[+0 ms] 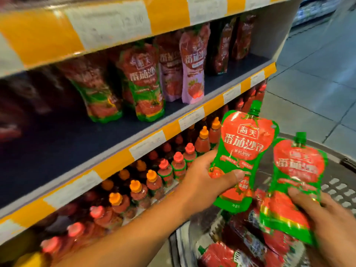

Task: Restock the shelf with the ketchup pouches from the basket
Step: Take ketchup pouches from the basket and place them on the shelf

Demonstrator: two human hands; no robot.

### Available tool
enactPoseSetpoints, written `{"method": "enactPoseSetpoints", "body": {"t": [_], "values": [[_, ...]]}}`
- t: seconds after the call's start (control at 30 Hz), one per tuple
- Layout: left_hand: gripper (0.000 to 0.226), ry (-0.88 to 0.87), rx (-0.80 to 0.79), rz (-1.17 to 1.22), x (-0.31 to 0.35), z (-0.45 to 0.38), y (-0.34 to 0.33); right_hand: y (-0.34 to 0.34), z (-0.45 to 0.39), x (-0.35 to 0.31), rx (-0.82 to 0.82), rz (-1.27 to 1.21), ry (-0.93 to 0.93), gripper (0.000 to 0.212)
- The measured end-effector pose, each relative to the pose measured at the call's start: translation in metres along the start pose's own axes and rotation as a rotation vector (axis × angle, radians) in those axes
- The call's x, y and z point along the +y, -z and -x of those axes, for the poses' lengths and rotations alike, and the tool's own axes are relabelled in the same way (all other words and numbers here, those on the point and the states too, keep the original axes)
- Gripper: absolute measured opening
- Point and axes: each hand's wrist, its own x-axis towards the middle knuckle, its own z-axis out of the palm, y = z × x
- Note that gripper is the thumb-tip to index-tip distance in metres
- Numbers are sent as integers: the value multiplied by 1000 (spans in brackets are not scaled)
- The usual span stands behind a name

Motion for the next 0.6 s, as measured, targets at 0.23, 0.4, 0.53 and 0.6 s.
{"method": "enactPoseSetpoints", "body": {"t": [0.23, 0.4, 0.53, 0.6], "values": [[18, 40, 288, 161, 42, 21, 48, -37, 5, 0, -122, -201, 29, 90], [27, 49, 528, 131, 65, 65, 94, -92, 47, -38, -313, -251, 160, 54], [33, 14, 698, 126, 77, 87, 124, -125, 57, -42, -412, -332, 59, 11], [35, -5, 731, 89, 80, 90, 136, -143, 56, -29, -490, -412, 9, 16]]}}
